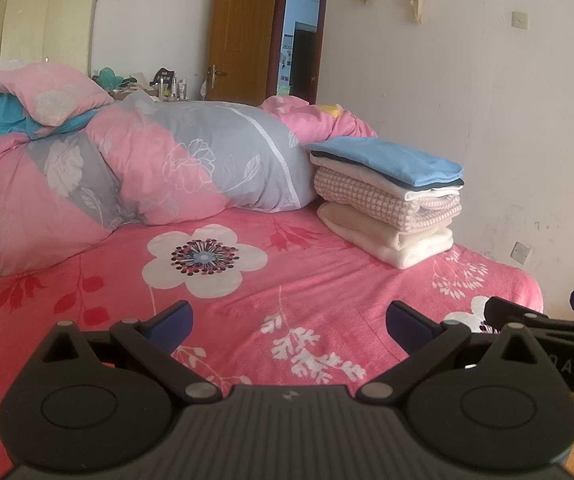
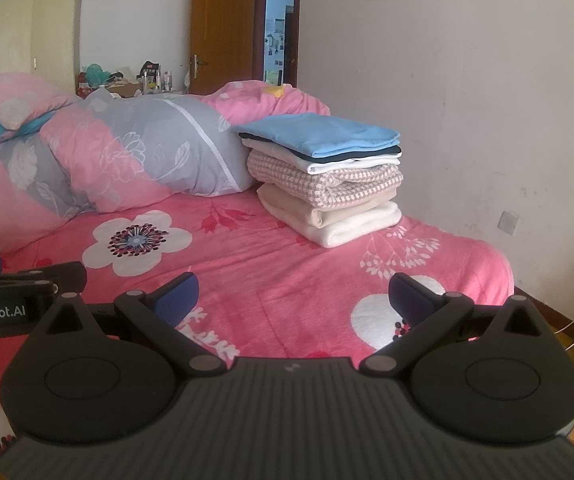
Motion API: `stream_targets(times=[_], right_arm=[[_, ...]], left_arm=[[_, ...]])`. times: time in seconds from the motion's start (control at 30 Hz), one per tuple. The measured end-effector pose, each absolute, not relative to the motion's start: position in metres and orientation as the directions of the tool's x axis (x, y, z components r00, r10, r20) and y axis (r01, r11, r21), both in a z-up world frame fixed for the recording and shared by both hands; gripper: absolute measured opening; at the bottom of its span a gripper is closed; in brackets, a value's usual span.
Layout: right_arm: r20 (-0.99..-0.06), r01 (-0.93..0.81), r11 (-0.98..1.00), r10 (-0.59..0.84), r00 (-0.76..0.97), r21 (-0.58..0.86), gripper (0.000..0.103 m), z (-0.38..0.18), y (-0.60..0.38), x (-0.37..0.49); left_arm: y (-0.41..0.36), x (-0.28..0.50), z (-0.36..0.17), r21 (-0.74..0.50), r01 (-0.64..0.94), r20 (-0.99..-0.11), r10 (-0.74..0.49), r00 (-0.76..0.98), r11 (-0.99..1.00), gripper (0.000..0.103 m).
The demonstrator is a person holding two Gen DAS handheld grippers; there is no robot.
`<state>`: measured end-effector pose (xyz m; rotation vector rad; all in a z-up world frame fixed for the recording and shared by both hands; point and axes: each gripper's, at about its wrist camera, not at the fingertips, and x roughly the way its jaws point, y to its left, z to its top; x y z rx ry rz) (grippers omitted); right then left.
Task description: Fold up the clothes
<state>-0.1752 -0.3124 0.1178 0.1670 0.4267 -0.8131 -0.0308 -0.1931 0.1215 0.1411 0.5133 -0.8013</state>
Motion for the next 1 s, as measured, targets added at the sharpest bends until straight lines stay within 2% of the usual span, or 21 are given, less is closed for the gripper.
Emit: stream_targets(times=[1.0], right_arm=[[-0.428,0.754,0.656,-0.687,0.587,-0.02,0.102,0.1231,-0.3108,-0.1714]], left_arm=[[-0.1862,-0.0266,0.1242,-0.084,0.709,-0.482,-0.652,0.586,0.7,0.103]])
